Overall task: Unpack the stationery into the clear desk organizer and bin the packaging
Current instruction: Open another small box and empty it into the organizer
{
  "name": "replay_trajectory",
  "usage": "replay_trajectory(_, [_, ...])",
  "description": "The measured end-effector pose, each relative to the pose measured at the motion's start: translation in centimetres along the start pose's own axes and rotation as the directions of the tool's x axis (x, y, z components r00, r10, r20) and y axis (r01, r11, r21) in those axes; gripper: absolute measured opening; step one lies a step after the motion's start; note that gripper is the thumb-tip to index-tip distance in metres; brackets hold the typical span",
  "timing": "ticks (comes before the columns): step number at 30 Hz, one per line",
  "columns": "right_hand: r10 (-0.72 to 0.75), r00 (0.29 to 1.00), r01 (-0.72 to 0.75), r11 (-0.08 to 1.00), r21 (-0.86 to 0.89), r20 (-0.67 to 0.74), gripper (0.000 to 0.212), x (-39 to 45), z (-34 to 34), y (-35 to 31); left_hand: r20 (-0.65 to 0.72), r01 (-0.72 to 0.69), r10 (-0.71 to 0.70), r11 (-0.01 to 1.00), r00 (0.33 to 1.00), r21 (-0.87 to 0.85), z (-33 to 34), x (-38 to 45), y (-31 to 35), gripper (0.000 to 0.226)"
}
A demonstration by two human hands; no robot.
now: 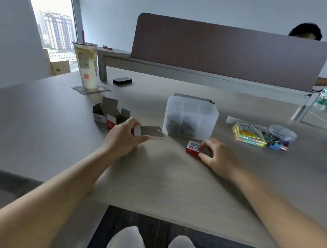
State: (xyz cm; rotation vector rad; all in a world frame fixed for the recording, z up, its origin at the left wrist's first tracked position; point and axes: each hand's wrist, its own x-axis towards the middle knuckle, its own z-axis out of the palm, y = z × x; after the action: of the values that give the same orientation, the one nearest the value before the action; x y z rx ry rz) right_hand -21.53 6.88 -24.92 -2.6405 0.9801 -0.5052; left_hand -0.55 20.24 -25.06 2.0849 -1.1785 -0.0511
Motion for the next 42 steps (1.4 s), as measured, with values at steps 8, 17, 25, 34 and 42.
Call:
replay_trajectory(8, [-0.229, 0.957, 0.244, 0.968, -0.065, 0.176, 0.056, 2.2, 3.2, -5.1, -0.092, 0.071, -0.041, 0.931, 0.995, 0.359, -2.3, 0.1, -4.0, 0.058])
replay_trajectory(17, [-0.269, 0.922, 0.284, 0.959, -0.014, 0.28, 0.062, 8.5, 7.3, -9.5, -0.074, 0.256, -0.246, 0.901, 0.966, 0.349, -3.7, 3.4, -7.7, 0.051])
replay_trajectory(25, [-0.311, 0.93, 0.31, 0.95, 0.039, 0.195, 0.059, 10.4, 8.3, -10.0, -0.118, 0.262, -0.24, 0.934, 0.964, 0.243, -3.7, 4.2, -8.4, 0.064])
replay_trajectory(34, [-0.4, 0.901, 0.401, 0.916, -0.033, -0.164, 0.038, 7.1, 2.3, -7.6, -0.019, -0.047, 0.048, 0.996, 0.999, 0.077, -2.7, 4.1, -2.3, 0.061])
replay_trajectory(42, [-0.164, 0.963, 0.19, 0.976, 0.109, -0.216, 0.019, 10.1, -3.6, -2.1, 0.25, -0.168, 0.171, 0.985, 0.953, -0.032, 1.4, 8.6, 1.7, 0.086])
